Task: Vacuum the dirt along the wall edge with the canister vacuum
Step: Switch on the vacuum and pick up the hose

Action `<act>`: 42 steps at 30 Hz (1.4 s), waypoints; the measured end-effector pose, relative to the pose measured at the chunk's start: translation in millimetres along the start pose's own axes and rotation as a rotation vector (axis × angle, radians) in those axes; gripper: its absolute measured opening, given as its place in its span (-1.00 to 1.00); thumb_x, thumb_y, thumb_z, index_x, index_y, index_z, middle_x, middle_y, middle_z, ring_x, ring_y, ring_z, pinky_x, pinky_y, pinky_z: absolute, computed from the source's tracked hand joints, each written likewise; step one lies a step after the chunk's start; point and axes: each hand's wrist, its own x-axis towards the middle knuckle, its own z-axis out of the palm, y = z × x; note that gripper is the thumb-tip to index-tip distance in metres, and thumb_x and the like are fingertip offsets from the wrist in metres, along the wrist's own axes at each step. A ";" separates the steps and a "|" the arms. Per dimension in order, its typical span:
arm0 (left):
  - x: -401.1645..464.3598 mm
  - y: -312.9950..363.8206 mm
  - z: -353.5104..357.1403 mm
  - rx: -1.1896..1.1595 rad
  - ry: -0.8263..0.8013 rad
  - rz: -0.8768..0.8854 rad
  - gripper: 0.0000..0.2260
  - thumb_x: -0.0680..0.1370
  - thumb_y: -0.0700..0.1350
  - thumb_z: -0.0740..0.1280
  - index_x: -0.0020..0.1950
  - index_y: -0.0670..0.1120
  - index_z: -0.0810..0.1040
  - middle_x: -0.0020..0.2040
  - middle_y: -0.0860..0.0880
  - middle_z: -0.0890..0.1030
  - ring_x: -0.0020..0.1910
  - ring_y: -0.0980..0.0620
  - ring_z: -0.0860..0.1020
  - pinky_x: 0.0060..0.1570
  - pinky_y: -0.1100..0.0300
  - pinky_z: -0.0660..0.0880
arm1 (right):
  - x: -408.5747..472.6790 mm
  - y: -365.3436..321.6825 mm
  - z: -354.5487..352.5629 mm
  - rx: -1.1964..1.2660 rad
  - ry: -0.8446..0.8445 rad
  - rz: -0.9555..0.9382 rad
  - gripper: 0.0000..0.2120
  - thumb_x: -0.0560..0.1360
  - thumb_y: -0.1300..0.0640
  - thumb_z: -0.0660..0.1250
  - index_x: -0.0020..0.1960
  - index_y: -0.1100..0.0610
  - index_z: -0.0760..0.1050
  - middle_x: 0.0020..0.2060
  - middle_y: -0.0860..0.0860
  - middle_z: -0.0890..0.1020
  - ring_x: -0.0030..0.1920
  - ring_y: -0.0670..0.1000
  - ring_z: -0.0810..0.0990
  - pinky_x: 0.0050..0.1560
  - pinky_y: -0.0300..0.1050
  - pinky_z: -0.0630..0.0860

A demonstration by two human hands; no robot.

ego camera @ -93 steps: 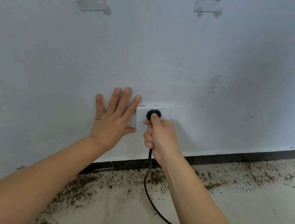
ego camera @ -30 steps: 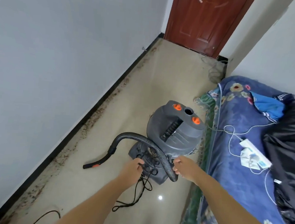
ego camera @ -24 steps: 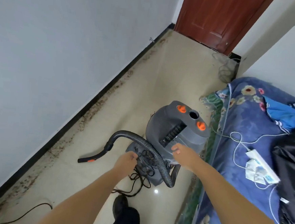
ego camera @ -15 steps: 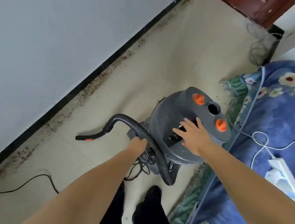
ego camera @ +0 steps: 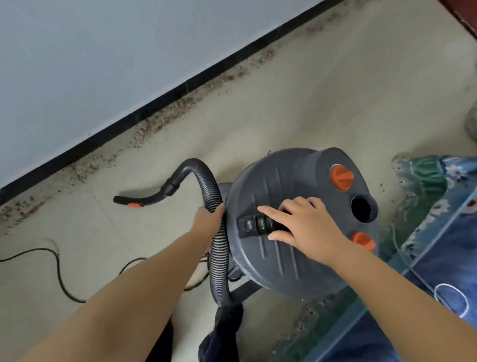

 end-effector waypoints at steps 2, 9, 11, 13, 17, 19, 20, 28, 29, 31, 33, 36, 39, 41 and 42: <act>16.0 20.9 -8.8 0.019 0.015 0.030 -0.65 0.55 0.00 0.33 0.16 -0.27 0.48 -0.01 -0.21 0.60 -0.11 -0.16 0.59 -0.17 0.06 0.52 | 18.4 2.1 -4.1 0.021 0.052 0.039 -0.47 0.57 -0.25 0.10 0.51 -0.15 0.21 0.12 -0.01 0.51 0.10 0.07 0.44 0.14 0.00 0.26; 32.2 84.7 -27.1 0.048 0.124 0.314 -0.71 0.47 -0.03 0.37 0.09 -0.16 0.44 -0.07 -0.15 0.59 -0.12 -0.12 0.60 -0.08 -0.04 0.60 | 85.2 8.4 -24.2 0.036 0.159 0.161 -0.47 0.57 -0.28 0.07 0.50 -0.19 0.19 0.06 -0.03 0.49 0.06 0.05 0.42 0.07 -0.01 0.26; 22.8 100.0 -34.4 0.067 0.191 0.393 -0.77 0.44 -0.05 0.35 0.01 -0.11 0.41 -0.15 -0.12 0.57 -0.24 -0.09 0.57 -0.21 0.00 0.57 | 99.7 10.8 -29.9 0.043 0.157 0.193 -0.47 0.57 -0.28 0.05 0.51 -0.20 0.17 0.07 -0.02 0.49 0.08 0.06 0.41 0.07 -0.01 0.26; 6.4 111.7 -47.9 0.017 0.225 0.412 -0.81 0.45 -0.08 0.35 -0.02 -0.08 0.40 -0.17 -0.14 0.58 -0.33 -0.04 0.55 -0.36 0.06 0.56 | 110.9 13.3 -36.0 0.061 0.149 0.228 -0.47 0.57 -0.28 0.05 0.51 -0.19 0.16 0.08 -0.01 0.49 0.10 0.07 0.41 0.08 -0.01 0.27; -47.7 103.5 -80.0 -0.074 0.071 0.475 -0.82 0.48 -0.09 0.40 -0.01 -0.06 0.43 -0.25 -0.08 0.57 -0.39 -0.01 0.55 -0.45 0.19 0.50 | 126.2 17.2 -45.2 0.082 0.127 0.287 -0.46 0.57 -0.29 0.05 0.51 -0.20 0.14 0.13 0.01 0.50 0.15 0.09 0.43 0.12 0.02 0.30; -80.2 93.8 -90.3 0.004 0.041 0.590 -0.81 0.46 -0.08 0.40 0.00 0.02 0.44 -0.26 0.00 0.57 -0.35 0.05 0.56 -0.38 0.23 0.52 | 132.0 19.2 -51.7 0.123 0.071 0.321 -0.47 0.58 -0.27 0.07 0.52 -0.21 0.13 0.20 0.03 0.49 0.21 0.12 0.41 0.18 0.06 0.28; -94.9 90.9 -91.8 0.034 0.030 0.656 -0.80 0.45 -0.09 0.41 0.00 0.07 0.43 -0.26 0.06 0.57 -0.35 0.10 0.55 -0.36 0.28 0.51 | 134.2 18.1 -57.0 0.158 0.027 0.346 -0.48 0.59 -0.25 0.08 0.51 -0.20 0.14 0.25 0.04 0.48 0.26 0.13 0.39 0.25 0.10 0.25; -181.9 74.3 -75.5 0.124 0.051 0.832 -0.70 0.46 -0.14 0.42 0.05 0.15 0.40 -0.22 0.10 0.56 -0.32 0.22 0.51 -0.33 0.36 0.46 | 97.2 -44.0 -164.1 2.489 0.249 0.461 -0.42 0.61 -0.24 0.05 0.30 0.21 0.45 0.21 0.20 0.57 0.10 0.16 0.63 0.01 0.06 0.58; -192.8 66.1 -71.9 0.140 0.041 0.838 -0.70 0.45 -0.11 0.41 0.06 0.17 0.39 -0.23 0.10 0.55 -0.34 0.22 0.50 -0.34 0.36 0.44 | 87.7 -48.9 -176.9 2.599 0.231 0.459 -0.37 0.58 -0.29 0.07 0.29 0.22 0.44 0.08 0.19 0.61 -0.05 0.14 0.66 -0.12 0.03 0.61; -215.1 47.9 -66.2 0.224 -0.001 0.879 -0.68 0.43 0.01 0.39 0.08 0.25 0.34 -0.24 0.13 0.53 -0.33 0.24 0.50 -0.35 0.36 0.43 | 65.5 -58.0 -199.3 2.614 0.181 0.467 -0.43 0.55 -0.28 0.18 0.18 0.24 0.46 -0.23 0.11 0.57 -0.32 0.06 0.58 -0.30 -0.09 0.59; -233.3 35.7 -66.3 0.406 -0.129 0.916 -0.64 0.44 0.16 0.35 0.14 0.34 0.27 -0.11 0.20 0.56 -0.17 0.28 0.54 -0.19 0.36 0.49 | 38.8 -61.9 -215.1 2.453 0.182 0.469 -0.56 0.53 -0.20 0.28 0.04 0.22 0.46 -0.37 0.07 0.54 -0.45 0.02 0.52 -0.40 -0.15 0.56; -254.3 40.4 -76.6 0.499 -0.304 0.856 -0.63 0.50 0.33 0.19 0.25 0.24 0.36 0.12 0.23 0.55 0.15 0.25 0.52 0.19 0.28 0.44 | -11.5 -67.8 -227.6 2.018 0.170 0.312 -0.67 0.54 -0.10 0.31 0.04 0.18 0.46 -0.36 0.07 0.56 -0.46 0.03 0.52 -0.43 -0.14 0.53; -270.8 78.2 -96.2 -0.168 -0.269 0.566 -0.43 0.55 0.33 0.02 0.29 -0.05 0.46 0.14 0.01 0.64 0.18 0.07 0.57 0.27 0.12 0.43 | -63.9 -86.6 -218.3 1.634 0.142 0.117 -0.78 0.56 -0.07 0.30 0.01 0.10 0.45 -0.31 0.08 0.54 -0.42 0.04 0.51 -0.37 -0.08 0.51; -280.4 111.3 -115.2 -0.586 -0.355 0.411 -0.33 0.56 0.35 -0.01 0.37 -0.17 0.36 0.22 -0.16 0.59 0.20 -0.05 0.56 0.17 0.04 0.47 | -96.9 -106.4 -202.3 1.408 0.110 0.024 -0.82 0.55 -0.08 0.29 0.08 -0.01 0.43 -0.31 0.02 0.54 -0.37 0.00 0.54 -0.30 -0.10 0.51; -286.3 126.0 -126.2 -0.707 -0.392 0.378 -0.29 0.55 0.36 0.01 0.40 -0.21 0.31 0.26 -0.21 0.55 0.21 -0.10 0.55 0.12 0.00 0.49 | -111.9 -118.7 -190.7 1.317 0.092 -0.014 -0.80 0.54 -0.10 0.29 0.11 -0.07 0.41 -0.29 -0.03 0.55 -0.33 -0.05 0.55 -0.27 -0.15 0.51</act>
